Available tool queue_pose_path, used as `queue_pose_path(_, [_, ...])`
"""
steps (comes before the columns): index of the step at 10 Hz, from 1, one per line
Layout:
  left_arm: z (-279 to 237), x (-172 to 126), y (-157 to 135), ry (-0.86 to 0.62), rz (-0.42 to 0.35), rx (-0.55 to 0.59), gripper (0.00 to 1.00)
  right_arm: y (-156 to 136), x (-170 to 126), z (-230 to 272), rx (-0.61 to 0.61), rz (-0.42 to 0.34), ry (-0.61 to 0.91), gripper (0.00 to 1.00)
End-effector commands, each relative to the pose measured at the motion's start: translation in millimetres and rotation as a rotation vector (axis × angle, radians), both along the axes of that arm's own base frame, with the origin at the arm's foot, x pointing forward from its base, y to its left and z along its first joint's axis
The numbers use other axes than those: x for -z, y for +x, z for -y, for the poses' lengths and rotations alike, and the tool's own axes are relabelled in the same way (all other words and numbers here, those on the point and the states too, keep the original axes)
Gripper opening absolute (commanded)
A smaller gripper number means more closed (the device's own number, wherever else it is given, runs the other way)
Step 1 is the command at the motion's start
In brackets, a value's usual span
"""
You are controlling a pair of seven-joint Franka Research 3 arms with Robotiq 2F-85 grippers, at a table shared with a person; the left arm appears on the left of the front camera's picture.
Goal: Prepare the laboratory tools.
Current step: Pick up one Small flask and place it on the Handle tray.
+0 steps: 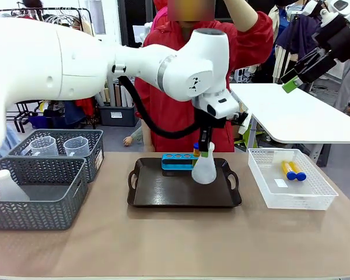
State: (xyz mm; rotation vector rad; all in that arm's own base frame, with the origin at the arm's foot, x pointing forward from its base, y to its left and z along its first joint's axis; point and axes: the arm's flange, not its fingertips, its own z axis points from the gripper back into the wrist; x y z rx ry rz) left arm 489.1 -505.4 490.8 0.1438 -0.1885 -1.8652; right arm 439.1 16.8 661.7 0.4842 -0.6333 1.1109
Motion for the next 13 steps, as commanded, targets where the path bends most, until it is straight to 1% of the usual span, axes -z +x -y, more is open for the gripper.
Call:
queue_pose_path(1, [-4, 3, 6, 0.01, -0.039, -0.034, 0.0, -1, -1, 0, -0.01, 0.003, 0.004, 1.0])
queue_pose_path(2, [-5, 6, 7, -0.016, -0.069, -0.046, 0.0, -1, -1, 0, -0.01, 0.003, 0.004, 1.0])
queue_pose_path(3, [-3, 11, 4, 0.019, -0.023, -0.01, 0.0, -1, -1, 0, -0.01, 0.003, 0.004, 1.0])
queue_pose_path(4, [-3, 11, 4, 0.019, -0.023, -0.01, 0.0, -1, -1, 0, -0.01, 0.003, 0.004, 1.0])
queue_pose_path(5, [-5, 19, 7, 0.019, -0.046, -0.02, 0.0, -1, -1, 0, -0.01, 0.003, 0.004, 1.0])
queue_pose_path(6, [-4, 17, 17, -0.007, -0.032, -0.024, 0.0, -1, -1, 0, -0.01, 0.003, 0.004, 1.0])
queue_pose_path(7, [2, 24, 34, -0.005, -0.045, -0.024, 0.0, -1, -1, 0, -0.01, 0.003, 0.004, 1.0])
queue_pose_path(8, [9, 33, 52, -0.006, -0.042, -0.032, 0.0, -1, -1, 0, -0.01, 0.003, 0.004, 1.0])
queue_pose_path(10, [22, 44, 64, 0.001, -0.085, -0.033, 0.0, -1, -1, 0, -0.01, 0.003, 0.004, 1.0])
queue_pose_path(12, [26, 53, 73, 0.014, -0.098, -0.037, 0.0, -1, -1, 0, -0.01, 0.003, 0.004, 1.0])
queue_pose_path(13, [25, 54, 74, 0.021, -0.103, -0.043, 0.11, -1, -1, 0, -0.01, 0.003, 0.004, 1.0])
